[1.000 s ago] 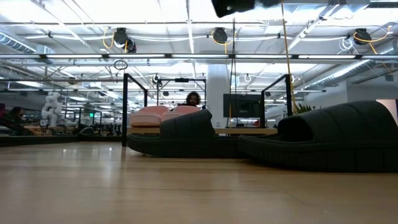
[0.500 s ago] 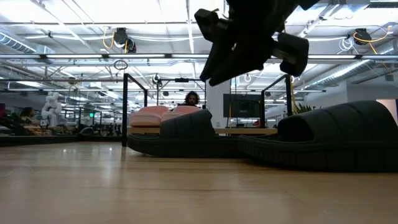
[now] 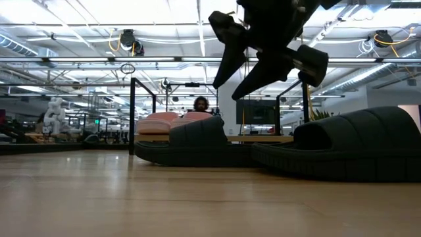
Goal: Pick and place slides into the shelf
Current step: Put the top black slipper on the shelf
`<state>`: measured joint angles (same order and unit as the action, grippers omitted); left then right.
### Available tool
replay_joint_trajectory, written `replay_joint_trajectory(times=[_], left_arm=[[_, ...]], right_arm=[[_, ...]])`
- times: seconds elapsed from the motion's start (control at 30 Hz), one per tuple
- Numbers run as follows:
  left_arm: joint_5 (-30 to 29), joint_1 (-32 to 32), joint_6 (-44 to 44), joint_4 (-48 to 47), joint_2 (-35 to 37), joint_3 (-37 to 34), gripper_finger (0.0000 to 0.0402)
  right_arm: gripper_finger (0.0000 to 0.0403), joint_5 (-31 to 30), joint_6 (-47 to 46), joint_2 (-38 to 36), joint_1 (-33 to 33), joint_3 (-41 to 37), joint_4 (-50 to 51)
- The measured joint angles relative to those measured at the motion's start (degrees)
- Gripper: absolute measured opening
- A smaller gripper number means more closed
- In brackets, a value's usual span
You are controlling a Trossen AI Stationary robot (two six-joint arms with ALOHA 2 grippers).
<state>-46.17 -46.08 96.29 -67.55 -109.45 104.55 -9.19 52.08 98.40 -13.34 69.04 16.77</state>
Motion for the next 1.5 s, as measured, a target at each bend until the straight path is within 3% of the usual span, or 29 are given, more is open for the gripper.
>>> replay_joint_trajectory(times=[0.53, 1.07, 1.2, 1.4, 1.5], left_arm=[[1.68, 0.45, 0.20, 0.02, -0.02, 0.00, 0.0086], [1.70, 1.57, 0.00, 0.00, -0.07, 0.00, 0.0086], [1.70, 1.57, 0.05, 0.03, -0.07, 0.00, 0.0086], [1.70, 1.92, -0.01, -0.04, -0.07, 0.00, 0.0086], [1.70, 2.14, -0.04, -0.11, -0.07, 0.00, 0.0086]], right_arm=[[0.0149, -4.07, 3.04, -0.01, 1.29, -10.14, -15.23], [0.0146, -2.87, 2.84, 5.31, 2.48, -10.67, -24.46], [0.0118, -6.10, 4.24, 6.57, 2.48, -10.67, -25.30], [0.0015, -10.59, 6.82, 5.84, 2.87, -10.67, -25.06], [0.0010, -12.35, 7.71, 4.52, 2.90, -10.69, -23.98]])
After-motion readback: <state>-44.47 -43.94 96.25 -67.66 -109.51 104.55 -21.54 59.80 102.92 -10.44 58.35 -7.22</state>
